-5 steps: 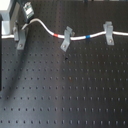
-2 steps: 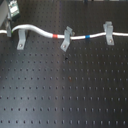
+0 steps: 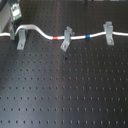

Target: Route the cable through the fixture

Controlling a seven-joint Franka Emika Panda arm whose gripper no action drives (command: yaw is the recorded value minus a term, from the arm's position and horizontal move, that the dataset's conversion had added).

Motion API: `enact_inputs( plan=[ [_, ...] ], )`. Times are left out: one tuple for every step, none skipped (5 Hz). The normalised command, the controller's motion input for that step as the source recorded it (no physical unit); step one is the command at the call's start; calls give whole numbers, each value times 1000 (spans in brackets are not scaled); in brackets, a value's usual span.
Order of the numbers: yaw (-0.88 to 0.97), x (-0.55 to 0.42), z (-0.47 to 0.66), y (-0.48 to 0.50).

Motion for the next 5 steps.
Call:
enact_inputs(
  plan=[
    [0,-17,105,-99],
    [120,-25,1,-146],
    [0,15,0,-3],
    [49,-46,20,-233],
    [14,-39,-107,-196]
  ],
)
